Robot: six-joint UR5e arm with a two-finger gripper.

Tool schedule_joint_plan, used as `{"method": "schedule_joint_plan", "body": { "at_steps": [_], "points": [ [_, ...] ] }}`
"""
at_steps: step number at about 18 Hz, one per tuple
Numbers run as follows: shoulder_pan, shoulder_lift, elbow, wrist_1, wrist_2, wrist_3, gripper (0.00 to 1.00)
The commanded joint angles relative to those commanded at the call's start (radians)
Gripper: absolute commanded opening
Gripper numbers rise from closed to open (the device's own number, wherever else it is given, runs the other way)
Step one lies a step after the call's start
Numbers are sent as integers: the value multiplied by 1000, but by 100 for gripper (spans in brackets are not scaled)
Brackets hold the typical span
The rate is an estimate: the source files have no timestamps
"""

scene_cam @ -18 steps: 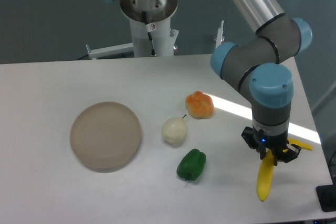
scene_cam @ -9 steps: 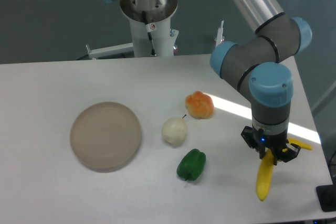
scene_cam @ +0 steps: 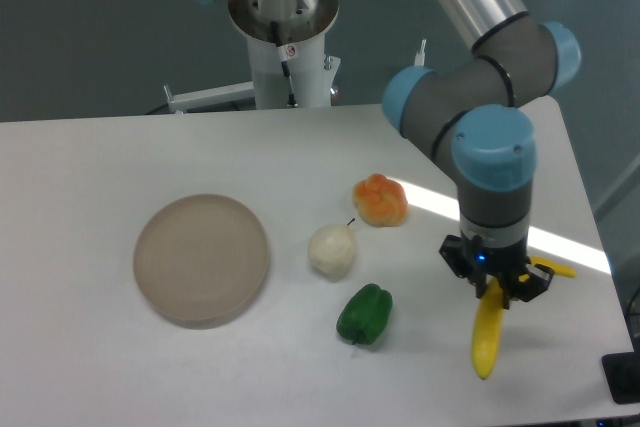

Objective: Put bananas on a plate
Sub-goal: 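Carry the held banana across the table over the wooden plate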

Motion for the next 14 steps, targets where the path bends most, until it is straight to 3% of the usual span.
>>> {"method": "schedule_joint_plan", "body": {
  "at_steps": [4, 9, 14],
  "points": [
    [-61, 61, -41, -23, 2, -89, 36],
    [-167, 109, -52, -156, 2, -247, 37],
    [-259, 152, -106, -166, -50, -388, 37]
  ]
}}
